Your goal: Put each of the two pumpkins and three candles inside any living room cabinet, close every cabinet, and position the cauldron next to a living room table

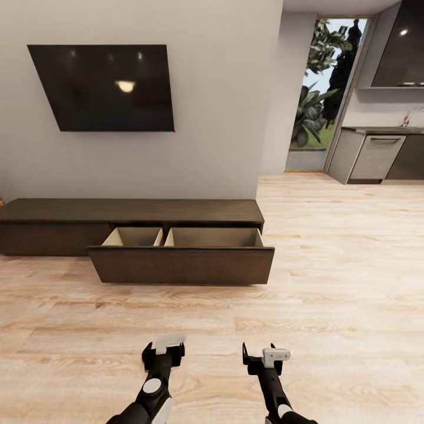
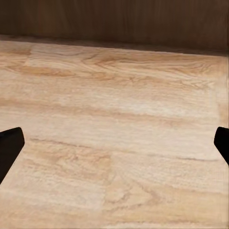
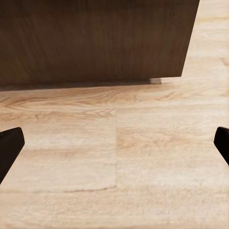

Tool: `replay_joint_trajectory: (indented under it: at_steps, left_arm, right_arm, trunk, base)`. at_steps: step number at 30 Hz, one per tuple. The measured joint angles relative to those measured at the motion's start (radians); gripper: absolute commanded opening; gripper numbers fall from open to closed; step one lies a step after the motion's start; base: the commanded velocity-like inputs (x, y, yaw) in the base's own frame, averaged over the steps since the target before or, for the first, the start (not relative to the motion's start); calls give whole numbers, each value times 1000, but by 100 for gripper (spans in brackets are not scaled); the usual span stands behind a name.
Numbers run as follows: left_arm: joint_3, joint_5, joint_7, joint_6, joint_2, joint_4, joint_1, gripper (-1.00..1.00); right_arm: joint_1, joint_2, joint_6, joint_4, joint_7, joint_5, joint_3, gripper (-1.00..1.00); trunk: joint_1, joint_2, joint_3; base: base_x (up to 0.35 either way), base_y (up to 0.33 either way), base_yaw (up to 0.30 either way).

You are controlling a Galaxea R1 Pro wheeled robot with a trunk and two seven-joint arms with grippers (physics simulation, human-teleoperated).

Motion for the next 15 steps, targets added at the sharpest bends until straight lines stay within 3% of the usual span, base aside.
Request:
replay_joint_trajectory:
  at_steps: [12,15]
  left_arm:
    - [-4,1,-1,2,-1,-14,-11,100]
    - [-37,-9,-2,1,3,-12,-11,100]
  right_arm:
    - [1,-1,-7,0,0,1,0,100]
    - [1,-1,-8,0,0,1,0,100]
  trunk:
    - [46,-84,-38]
    - [58,-105,-47]
  base:
    - [0,0,0]
    - [0,0,0]
